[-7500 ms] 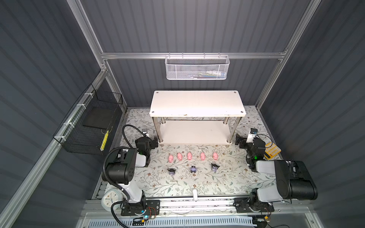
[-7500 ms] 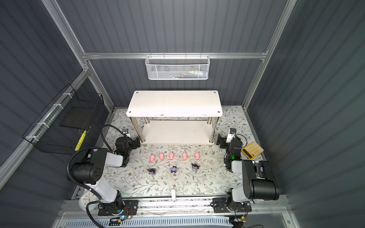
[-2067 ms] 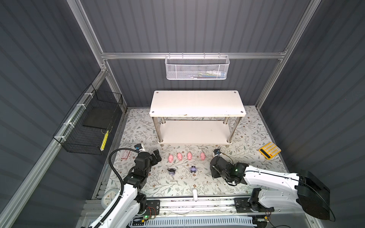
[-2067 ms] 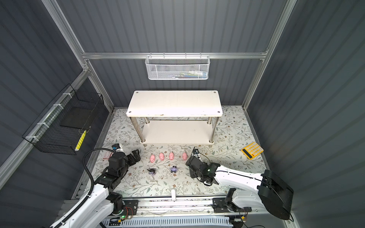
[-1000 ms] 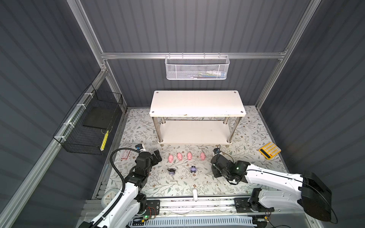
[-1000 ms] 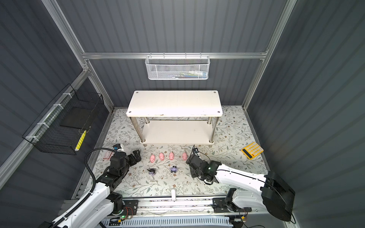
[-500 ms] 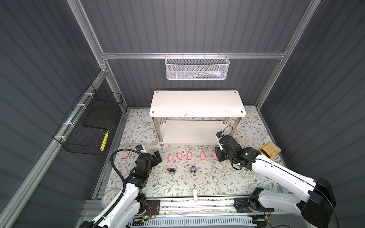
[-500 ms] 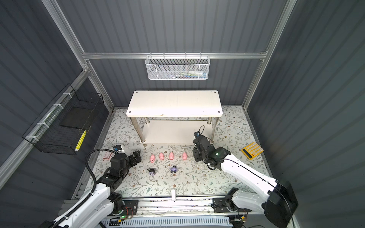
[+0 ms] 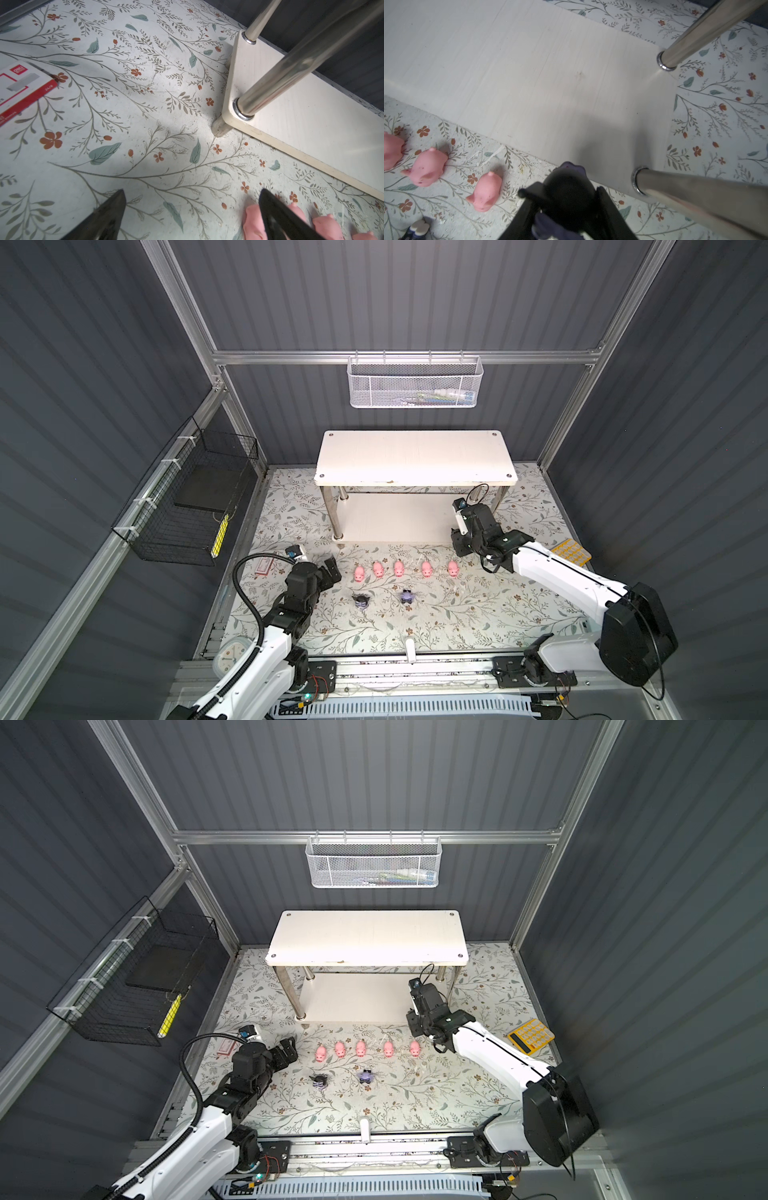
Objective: Place and organize the plastic toys onto the shelf
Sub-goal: 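Lift the figurine and carry it with the right gripper onto the lower shelf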
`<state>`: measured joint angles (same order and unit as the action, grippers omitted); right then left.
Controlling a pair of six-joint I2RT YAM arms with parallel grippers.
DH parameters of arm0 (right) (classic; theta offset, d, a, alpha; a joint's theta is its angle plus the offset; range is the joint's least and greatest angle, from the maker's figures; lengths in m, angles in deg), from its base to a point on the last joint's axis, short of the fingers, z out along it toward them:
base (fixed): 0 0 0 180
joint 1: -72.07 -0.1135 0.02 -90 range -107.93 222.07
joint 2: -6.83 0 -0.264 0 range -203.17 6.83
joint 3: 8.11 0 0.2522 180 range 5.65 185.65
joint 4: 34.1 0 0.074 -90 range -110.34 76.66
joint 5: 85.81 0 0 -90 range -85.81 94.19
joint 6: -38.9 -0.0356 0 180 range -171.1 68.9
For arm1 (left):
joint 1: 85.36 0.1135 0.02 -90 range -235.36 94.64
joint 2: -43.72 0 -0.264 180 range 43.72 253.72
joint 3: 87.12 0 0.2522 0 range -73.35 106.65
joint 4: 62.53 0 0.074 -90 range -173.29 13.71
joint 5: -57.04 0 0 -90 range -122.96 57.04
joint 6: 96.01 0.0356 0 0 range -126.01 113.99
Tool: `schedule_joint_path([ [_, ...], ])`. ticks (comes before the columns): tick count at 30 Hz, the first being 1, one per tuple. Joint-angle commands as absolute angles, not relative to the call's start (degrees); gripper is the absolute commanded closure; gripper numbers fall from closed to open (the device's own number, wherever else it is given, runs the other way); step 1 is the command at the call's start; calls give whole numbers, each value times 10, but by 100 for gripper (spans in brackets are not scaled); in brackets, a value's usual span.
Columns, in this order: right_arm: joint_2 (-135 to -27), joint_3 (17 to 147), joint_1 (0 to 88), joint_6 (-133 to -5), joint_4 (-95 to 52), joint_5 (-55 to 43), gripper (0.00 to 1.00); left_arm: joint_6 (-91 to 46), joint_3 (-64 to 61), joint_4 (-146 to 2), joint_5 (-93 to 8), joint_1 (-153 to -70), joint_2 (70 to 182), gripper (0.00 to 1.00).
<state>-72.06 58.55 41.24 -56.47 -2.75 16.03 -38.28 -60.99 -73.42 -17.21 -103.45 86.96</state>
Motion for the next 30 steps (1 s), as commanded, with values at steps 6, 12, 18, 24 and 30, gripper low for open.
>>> schedule_joint_path([
  [6,-762,615,439,-531,-78,163,71,-390,-620,-720,-178,-1038,868,0],
  [12,-781,624,462,-527,-84,147,71,-388,-623,-718,-178,-1038,866,0],
  [18,-807,635,472,-521,-86,129,71,-389,-625,-718,-177,-1038,865,0],
  [24,-825,643,477,-522,-86,115,71,-387,-624,-719,-176,-1038,864,0],
  [30,-835,649,482,-522,-85,112,71,-387,-625,-716,-176,-1038,868,0],
])
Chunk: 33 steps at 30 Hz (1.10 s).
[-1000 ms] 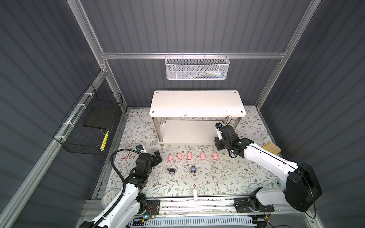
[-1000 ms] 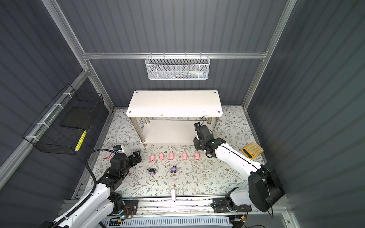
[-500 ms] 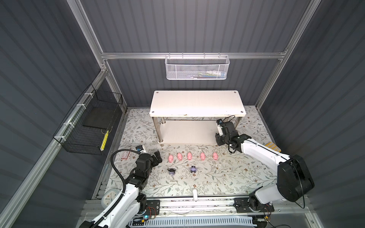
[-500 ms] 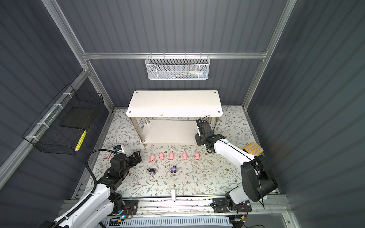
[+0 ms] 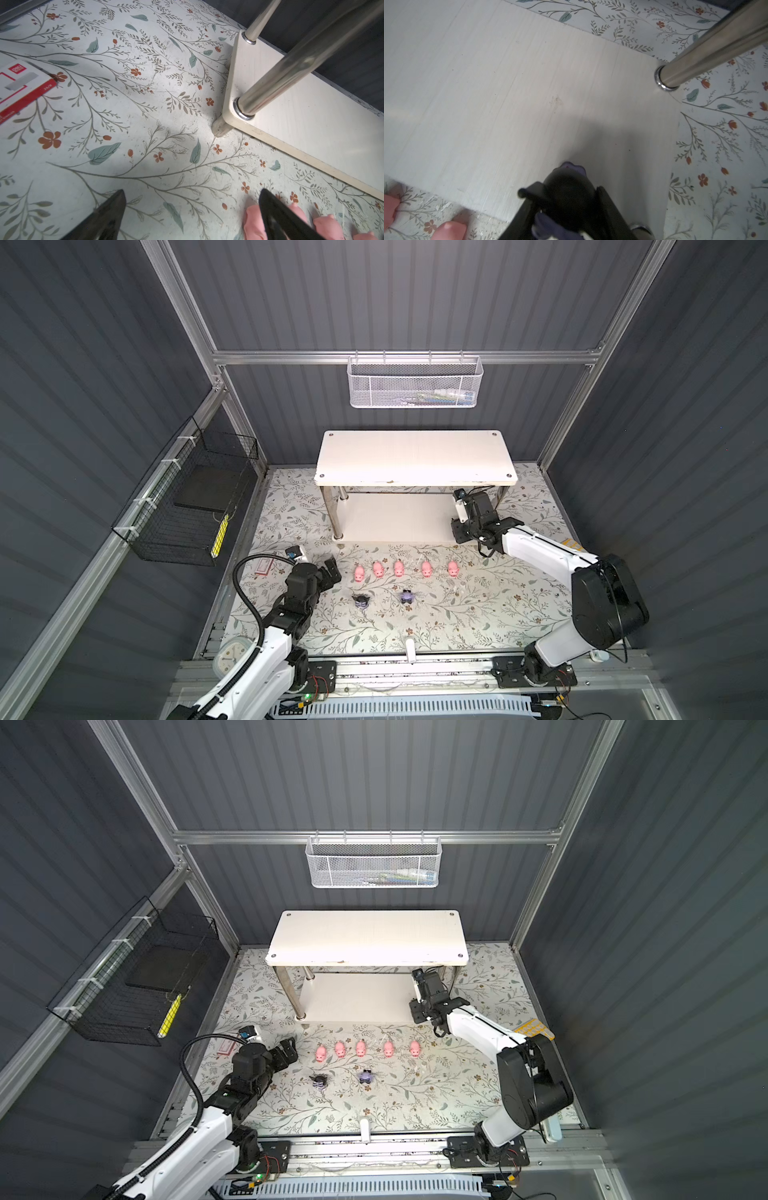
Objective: Place and organize the plastic toys onto the shelf
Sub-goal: 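Lift the figurine and carry it with the right gripper onto the lower shelf, then lower the figurine onto the lower shelf and open the right gripper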
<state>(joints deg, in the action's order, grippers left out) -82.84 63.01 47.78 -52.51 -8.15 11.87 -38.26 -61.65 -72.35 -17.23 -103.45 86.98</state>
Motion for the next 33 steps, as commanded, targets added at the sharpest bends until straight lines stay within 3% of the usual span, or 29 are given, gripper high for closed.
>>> schedule_joint_path([
  [1,-836,650,483,-521,-84,111,71,-387,-625,-715,-176,-1038,869,0],
  [33,-864,724,494,-516,16,98,68,-390,-626,-706,-171,-1038,881,0],
])
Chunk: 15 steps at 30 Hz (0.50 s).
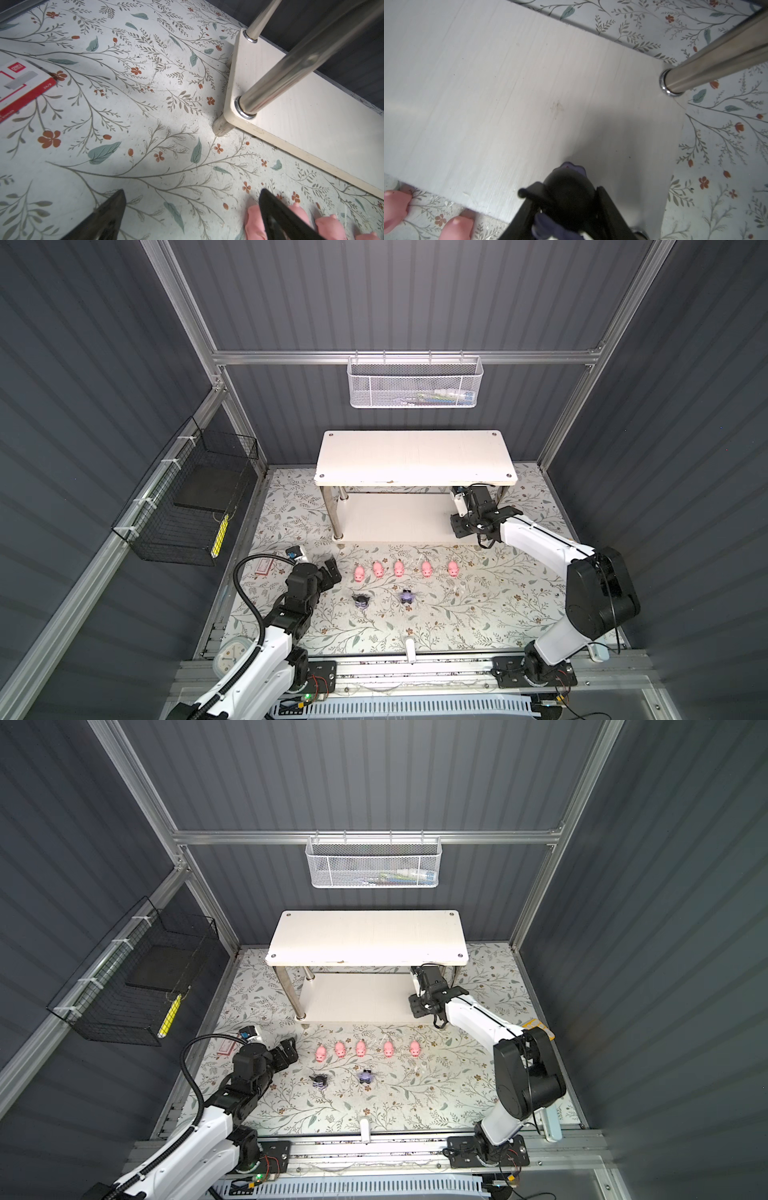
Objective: Place and organize the plastic toys onto the shelf
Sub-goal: 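Lower the figurine onto the lower shelf and open the right gripper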
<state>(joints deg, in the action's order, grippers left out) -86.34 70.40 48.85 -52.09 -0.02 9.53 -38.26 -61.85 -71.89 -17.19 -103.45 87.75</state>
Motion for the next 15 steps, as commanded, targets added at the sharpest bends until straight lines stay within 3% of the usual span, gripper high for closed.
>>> schedule_joint_path([
  [1,-865,724,493,-515,16,97,68,-390,-627,-705,-172,-1038,881,0],
  [15,-881,711,494,-521,9,103,63,-390,-628,-709,-170,-1038,874,0],
])
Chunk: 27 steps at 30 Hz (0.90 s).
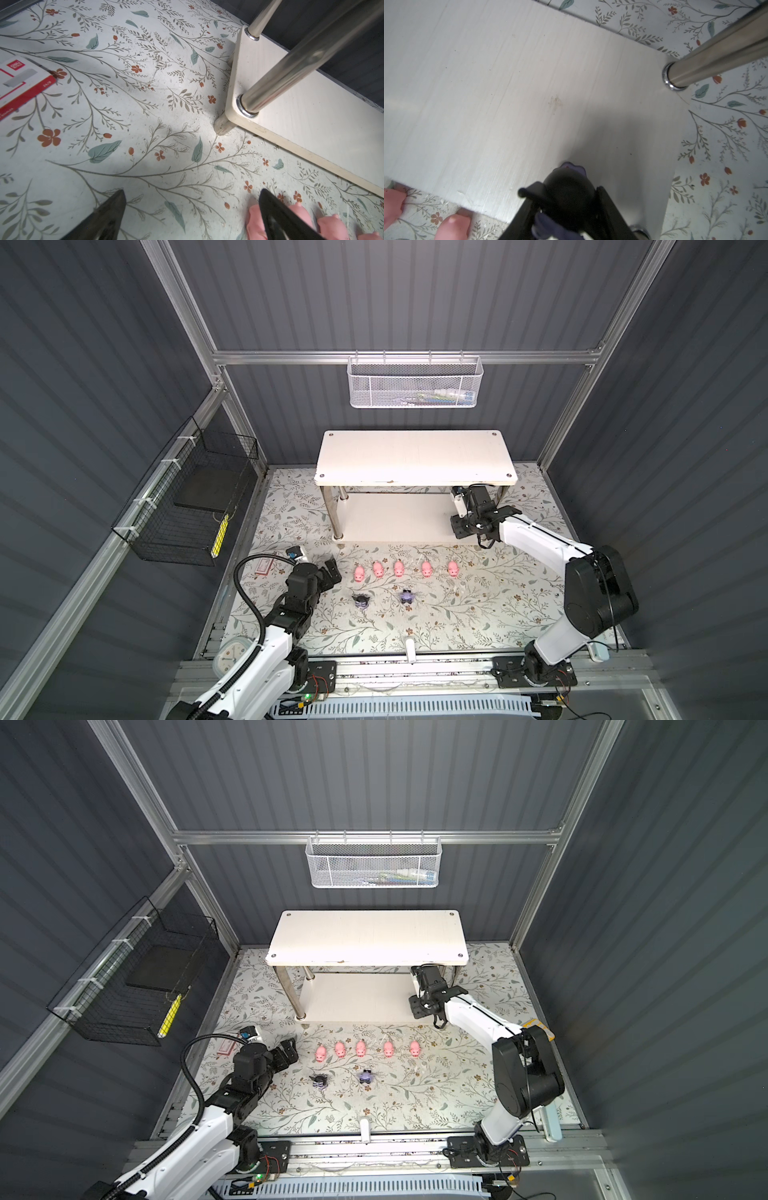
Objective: Place and organize the plastic toys onto the shelf
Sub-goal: 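Lower the figurine onto the lower shelf and open the right gripper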
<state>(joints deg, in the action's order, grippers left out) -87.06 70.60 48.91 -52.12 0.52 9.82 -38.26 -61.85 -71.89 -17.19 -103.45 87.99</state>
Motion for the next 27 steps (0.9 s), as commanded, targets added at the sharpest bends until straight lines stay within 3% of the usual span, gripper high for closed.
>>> schedule_joint_path([
  [1,-880,710,494,-522,8,103,62,-390,-628,-709,-170,-1038,874,0],
  [27,-838,691,494,-528,-12,112,40,-392,-631,-712,-169,-1038,867,0],
])
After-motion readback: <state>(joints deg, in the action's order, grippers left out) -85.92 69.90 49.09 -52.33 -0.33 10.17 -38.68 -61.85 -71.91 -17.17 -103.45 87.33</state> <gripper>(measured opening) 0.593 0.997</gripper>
